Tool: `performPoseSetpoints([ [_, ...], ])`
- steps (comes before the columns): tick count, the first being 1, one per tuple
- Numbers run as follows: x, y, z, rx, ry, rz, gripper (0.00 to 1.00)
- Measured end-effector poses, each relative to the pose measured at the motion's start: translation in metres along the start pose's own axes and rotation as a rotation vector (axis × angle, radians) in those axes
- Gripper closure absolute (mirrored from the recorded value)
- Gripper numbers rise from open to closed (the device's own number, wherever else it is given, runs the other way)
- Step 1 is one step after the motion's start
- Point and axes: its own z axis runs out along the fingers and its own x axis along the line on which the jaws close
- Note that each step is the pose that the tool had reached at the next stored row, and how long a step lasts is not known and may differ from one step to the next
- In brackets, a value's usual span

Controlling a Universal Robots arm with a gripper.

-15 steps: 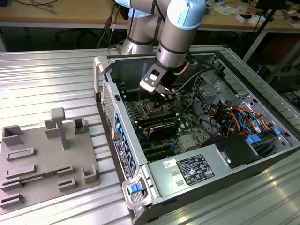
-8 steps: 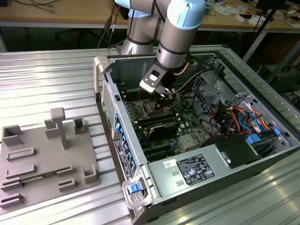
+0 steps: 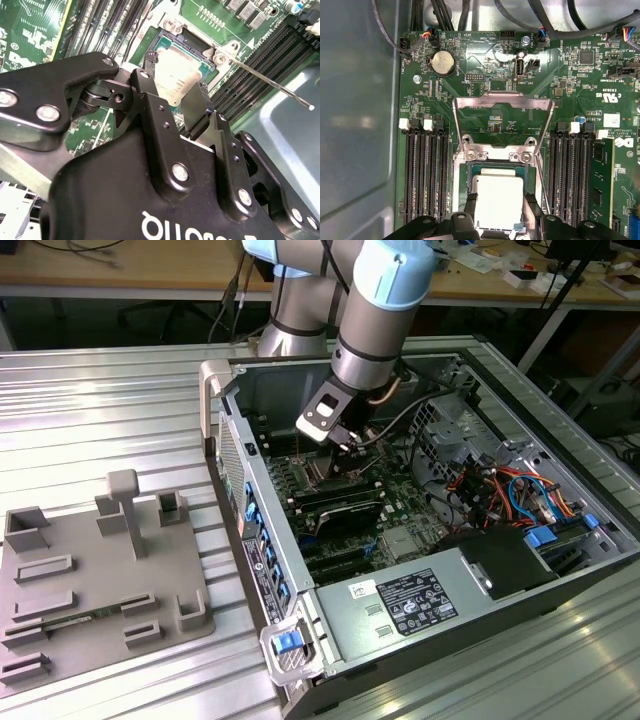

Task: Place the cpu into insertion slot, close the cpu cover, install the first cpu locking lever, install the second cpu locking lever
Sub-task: 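Place the cpu into insertion slot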

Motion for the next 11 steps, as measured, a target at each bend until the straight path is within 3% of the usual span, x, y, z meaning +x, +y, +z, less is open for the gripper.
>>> performPoseSetpoints([
  [3, -0.0001, -0.0004, 0.0039, -0.0008, 0.0000, 0.000, 0.51],
  [11, 0.0000, -0.0004, 0.0052, -0.0010, 0.0001, 0.000, 0.51],
])
